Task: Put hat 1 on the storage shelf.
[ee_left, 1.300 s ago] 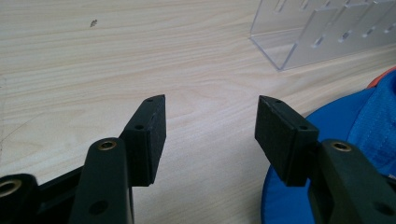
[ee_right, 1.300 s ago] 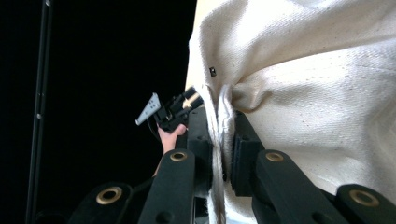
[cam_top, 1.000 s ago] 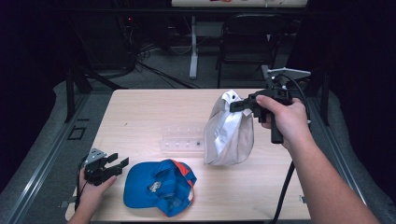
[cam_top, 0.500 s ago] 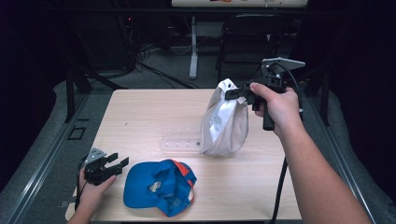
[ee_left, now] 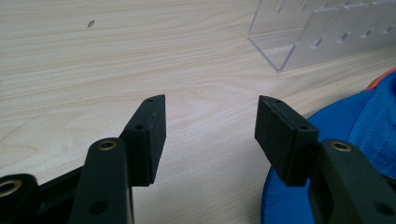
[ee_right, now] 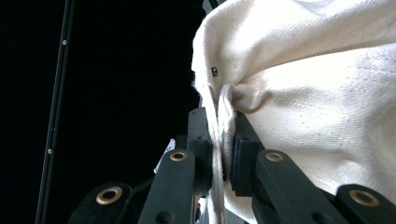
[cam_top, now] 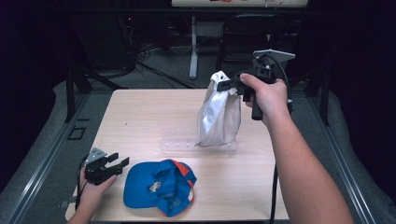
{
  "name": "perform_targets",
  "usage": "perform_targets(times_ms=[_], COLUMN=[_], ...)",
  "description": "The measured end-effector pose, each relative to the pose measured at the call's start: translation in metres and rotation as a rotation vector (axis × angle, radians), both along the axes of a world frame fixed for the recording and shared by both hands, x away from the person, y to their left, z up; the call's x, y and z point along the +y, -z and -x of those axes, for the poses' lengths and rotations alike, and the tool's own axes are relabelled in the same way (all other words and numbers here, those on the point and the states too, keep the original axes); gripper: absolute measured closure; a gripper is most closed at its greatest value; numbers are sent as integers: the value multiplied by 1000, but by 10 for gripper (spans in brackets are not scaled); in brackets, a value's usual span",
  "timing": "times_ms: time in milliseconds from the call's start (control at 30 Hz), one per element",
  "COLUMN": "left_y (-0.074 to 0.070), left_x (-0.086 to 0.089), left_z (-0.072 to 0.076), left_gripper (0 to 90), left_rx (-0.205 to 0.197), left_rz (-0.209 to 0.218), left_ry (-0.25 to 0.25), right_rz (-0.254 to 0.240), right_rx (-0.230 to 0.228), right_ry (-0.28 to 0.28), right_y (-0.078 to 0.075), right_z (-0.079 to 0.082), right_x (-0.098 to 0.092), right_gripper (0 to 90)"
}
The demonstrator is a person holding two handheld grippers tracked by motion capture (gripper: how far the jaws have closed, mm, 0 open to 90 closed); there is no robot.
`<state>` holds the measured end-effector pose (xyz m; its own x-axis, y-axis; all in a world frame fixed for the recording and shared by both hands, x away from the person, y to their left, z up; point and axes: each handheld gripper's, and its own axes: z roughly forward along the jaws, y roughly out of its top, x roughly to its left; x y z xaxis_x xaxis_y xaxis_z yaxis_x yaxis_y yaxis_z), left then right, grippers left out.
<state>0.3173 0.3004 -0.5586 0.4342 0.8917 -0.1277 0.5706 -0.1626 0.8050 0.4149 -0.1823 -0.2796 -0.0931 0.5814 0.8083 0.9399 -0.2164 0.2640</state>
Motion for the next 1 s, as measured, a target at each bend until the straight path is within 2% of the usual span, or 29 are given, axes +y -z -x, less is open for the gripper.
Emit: perform_targets(times_ms=[533, 1000], left_y=[0, 0], left_x=[-1, -1], left_z=[-1, -1], left_gripper=[439, 439], left_rx=[-2, -2], left_rz=[5, 4], left_ry=[3, 4], right_rz=[-9, -5], right_rx=[13, 21], right_ry=[-20, -29], right_y=[12, 19], right_z=[-22, -32], right_x=[40, 63], right_gripper=[817, 817])
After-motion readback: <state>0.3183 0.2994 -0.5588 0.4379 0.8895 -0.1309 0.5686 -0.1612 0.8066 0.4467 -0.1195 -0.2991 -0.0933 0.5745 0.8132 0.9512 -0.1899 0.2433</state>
